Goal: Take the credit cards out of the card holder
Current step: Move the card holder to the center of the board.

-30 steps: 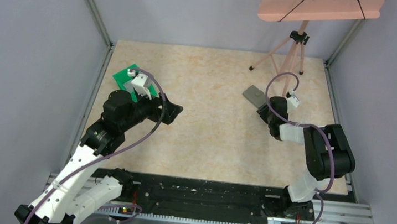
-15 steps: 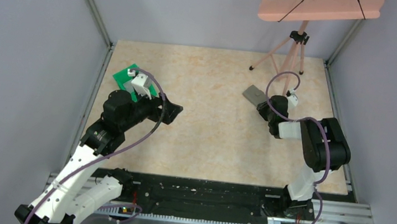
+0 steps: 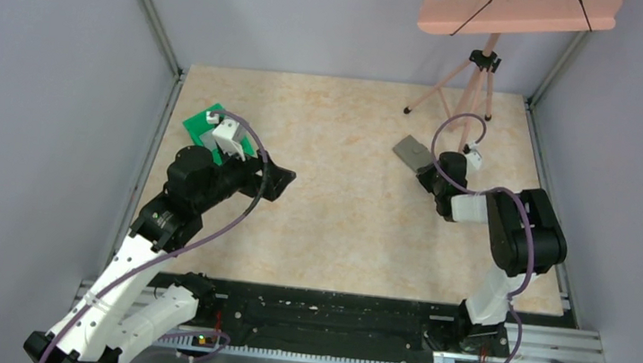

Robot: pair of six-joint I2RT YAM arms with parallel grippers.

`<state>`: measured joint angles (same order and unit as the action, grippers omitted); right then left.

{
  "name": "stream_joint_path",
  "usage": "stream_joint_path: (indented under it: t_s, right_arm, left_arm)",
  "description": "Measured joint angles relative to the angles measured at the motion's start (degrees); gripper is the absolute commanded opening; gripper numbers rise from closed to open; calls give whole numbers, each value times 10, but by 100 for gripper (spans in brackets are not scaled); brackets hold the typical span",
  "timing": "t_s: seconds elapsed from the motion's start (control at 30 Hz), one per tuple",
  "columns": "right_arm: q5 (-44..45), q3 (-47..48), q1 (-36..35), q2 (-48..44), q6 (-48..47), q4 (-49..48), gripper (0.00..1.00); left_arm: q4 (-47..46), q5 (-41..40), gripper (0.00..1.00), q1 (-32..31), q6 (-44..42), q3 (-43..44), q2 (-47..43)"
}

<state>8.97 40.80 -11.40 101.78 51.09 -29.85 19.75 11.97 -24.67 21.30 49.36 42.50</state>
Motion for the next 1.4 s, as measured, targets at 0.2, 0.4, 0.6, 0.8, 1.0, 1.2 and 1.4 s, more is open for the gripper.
stream_joint_path:
  t_s: [0.2,0.4,0.6,0.8,1.0,1.2,1.4]
  right_arm:
    - [-24,3,1,-2,-9,9,0]
    - [-68,-22,-2,-44,-3,42,0]
    - [-88,-111,-33,-148,28,80,0]
    - [-79,-165,-149,-246,61,136,0]
    - [-61,-200,-262,-322,113,181,0]
    - [-37,-225,-374,-363,156,229,17]
    - [-35,-199,-394,-371,122,293,33]
  left_arm:
    - [0,-3,92,0,0,0,0]
    - [7,-15,92,0,0,0,9]
    - [20,-28,93,0,-4,0,27]
    - [37,-33,95,0,-13,5,41]
    - [50,-34,94,0,-3,9,66]
    - [78,-18,93,0,37,5,77]
    - [85,-2,93,0,80,-32,41]
